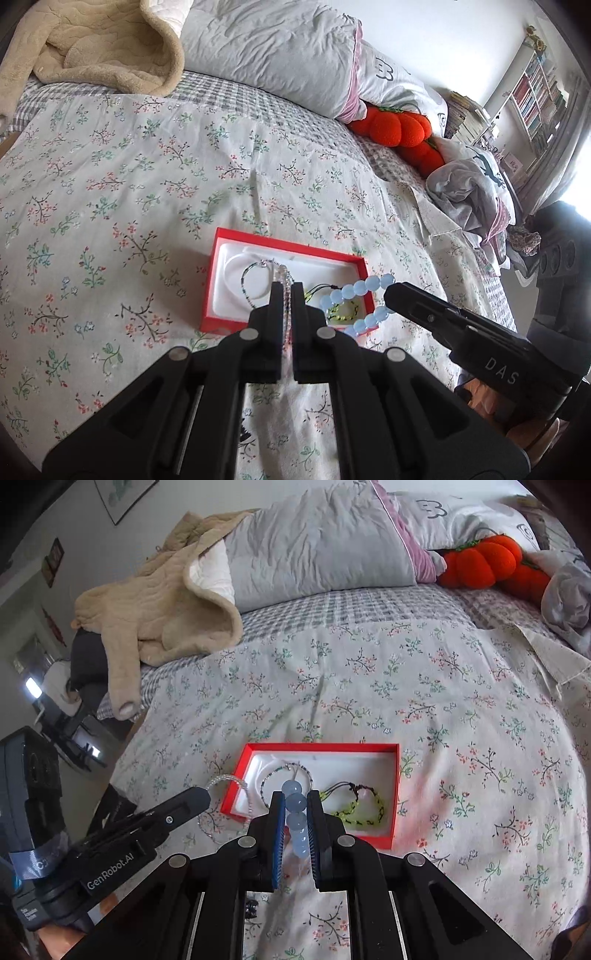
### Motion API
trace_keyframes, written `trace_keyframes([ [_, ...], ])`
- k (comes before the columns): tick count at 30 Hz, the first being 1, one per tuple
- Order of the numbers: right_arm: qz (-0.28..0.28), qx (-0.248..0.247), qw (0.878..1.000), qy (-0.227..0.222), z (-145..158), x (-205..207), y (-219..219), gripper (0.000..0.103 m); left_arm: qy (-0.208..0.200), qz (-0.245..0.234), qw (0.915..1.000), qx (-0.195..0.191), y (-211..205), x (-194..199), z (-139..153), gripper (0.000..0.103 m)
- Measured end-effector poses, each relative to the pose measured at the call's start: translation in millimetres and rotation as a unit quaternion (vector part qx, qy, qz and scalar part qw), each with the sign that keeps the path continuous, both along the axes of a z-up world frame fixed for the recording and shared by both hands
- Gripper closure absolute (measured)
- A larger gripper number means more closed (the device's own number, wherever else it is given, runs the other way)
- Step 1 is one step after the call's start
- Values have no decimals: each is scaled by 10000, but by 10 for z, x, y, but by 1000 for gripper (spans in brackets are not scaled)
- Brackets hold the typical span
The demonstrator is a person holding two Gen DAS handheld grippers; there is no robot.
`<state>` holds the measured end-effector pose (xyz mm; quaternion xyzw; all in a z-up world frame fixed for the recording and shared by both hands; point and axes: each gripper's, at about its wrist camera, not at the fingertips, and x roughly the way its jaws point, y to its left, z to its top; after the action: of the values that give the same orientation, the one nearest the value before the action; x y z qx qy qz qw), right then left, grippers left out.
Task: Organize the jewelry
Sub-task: 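Carry both bracelets into the red box and open both tools, then grasp the black flower hair clip with the left tool while the right grasps the gold rings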
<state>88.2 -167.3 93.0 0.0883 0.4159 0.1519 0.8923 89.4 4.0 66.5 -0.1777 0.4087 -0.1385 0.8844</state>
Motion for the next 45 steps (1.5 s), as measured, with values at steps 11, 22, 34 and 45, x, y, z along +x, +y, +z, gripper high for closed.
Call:
trace_keyframes([
  [11, -125, 3, 9997, 195, -295, 304, -142, 91, 278, 16, 9993, -262, -77, 325, -337, 99],
  [22, -462, -160, 9977, 462, -508, 370, -415, 91, 425, 39, 9990, -141, -109, 403, -451, 99],
  [34, -388, -279, 9967, 663, -464, 264, -485, 88, 419, -24, 9983, 406, -207, 286, -384, 61],
  [45, -266, -522, 9951, 797, -454, -39, -473, 37, 665, -46, 9934, 930, -141, -37, -394, 35],
])
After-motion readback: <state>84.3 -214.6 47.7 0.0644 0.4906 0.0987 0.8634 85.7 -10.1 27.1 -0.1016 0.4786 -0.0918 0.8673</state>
